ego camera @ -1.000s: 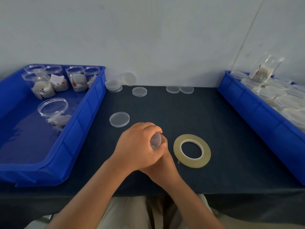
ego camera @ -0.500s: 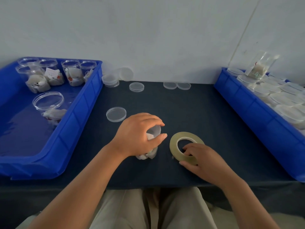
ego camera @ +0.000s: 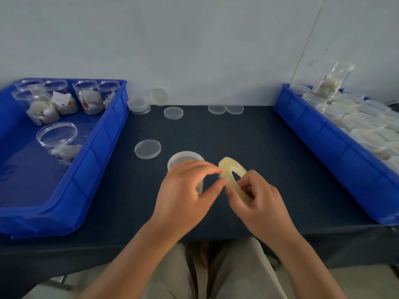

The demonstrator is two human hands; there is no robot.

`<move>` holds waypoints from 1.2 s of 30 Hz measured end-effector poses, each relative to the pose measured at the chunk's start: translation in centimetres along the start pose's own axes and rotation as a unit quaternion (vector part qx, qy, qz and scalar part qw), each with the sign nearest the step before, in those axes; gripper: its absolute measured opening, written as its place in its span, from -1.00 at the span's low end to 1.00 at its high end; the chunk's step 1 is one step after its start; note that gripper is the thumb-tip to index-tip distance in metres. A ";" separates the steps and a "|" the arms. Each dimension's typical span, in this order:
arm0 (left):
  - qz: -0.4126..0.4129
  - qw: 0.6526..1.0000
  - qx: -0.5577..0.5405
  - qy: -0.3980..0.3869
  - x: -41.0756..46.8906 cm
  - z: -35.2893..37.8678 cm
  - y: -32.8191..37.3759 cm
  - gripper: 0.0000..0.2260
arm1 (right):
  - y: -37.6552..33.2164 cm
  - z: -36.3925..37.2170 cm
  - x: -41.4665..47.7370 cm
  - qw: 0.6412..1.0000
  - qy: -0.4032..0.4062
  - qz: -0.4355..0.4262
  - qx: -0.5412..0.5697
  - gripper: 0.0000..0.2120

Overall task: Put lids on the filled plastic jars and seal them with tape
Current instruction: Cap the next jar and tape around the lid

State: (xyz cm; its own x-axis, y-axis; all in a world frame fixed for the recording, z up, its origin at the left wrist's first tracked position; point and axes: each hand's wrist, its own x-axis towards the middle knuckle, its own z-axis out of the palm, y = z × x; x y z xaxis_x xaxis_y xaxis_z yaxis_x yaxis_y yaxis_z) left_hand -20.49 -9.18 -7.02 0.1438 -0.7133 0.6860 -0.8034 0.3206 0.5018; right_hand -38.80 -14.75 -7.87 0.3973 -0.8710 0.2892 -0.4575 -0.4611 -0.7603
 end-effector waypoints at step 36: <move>-0.123 0.986 -0.018 0.111 -5.6 -0.2 -1.7 -0.81 | -1.0 1.6 0.3 0.989 -0.053 -0.069 -0.116 -0.70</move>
State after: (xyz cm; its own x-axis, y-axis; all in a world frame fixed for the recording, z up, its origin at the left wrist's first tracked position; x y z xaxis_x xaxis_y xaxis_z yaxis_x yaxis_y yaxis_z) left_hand -19.82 -5.63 -11.56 0.4579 -0.6189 0.6381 -0.7077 0.1806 0.6830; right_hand -36.94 -14.25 -8.00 0.5445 -0.7801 0.3083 -0.5584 -0.6114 -0.5607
